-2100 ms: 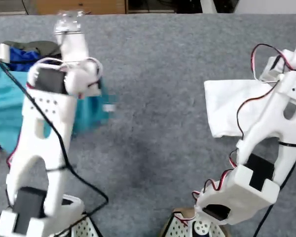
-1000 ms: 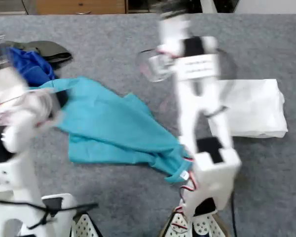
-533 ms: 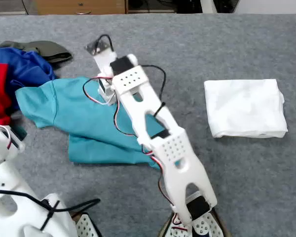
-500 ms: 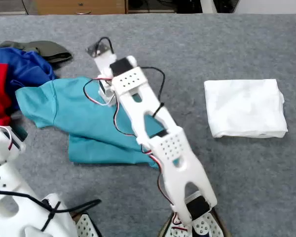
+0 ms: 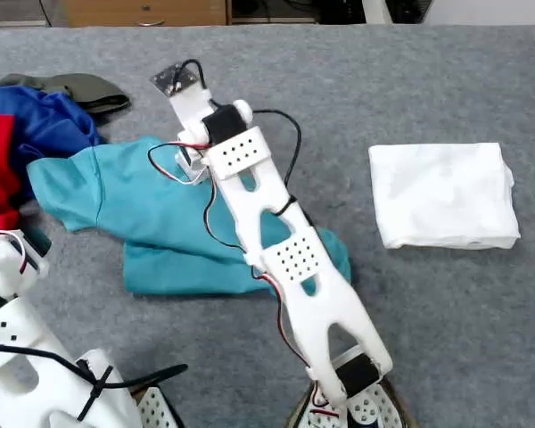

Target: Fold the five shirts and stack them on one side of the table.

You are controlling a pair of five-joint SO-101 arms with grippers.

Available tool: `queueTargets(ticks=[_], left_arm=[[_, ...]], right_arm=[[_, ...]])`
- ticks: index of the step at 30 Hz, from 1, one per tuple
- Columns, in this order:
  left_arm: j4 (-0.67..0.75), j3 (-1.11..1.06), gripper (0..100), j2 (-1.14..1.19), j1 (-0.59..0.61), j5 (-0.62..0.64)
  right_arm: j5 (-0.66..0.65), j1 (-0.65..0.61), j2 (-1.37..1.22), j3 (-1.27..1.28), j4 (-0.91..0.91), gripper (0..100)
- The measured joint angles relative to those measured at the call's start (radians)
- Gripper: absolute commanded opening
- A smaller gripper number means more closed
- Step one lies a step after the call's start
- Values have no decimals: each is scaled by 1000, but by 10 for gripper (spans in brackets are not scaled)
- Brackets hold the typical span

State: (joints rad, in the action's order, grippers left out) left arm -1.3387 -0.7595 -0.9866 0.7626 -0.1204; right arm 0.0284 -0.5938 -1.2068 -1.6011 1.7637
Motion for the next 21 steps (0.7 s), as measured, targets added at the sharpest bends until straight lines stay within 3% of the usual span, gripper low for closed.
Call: queueTargets(ticks=[7, 14, 21], left_arm=[[20, -15, 271, -3, 0, 0], [20, -15, 271, -3, -106, 0], [20, -15, 271, -3, -226, 51]], right_arm=[[0, 5, 368, 2, 2, 2], [-17, 95, 746, 0, 5, 2], [-98, 112, 844, 26, 8, 2]])
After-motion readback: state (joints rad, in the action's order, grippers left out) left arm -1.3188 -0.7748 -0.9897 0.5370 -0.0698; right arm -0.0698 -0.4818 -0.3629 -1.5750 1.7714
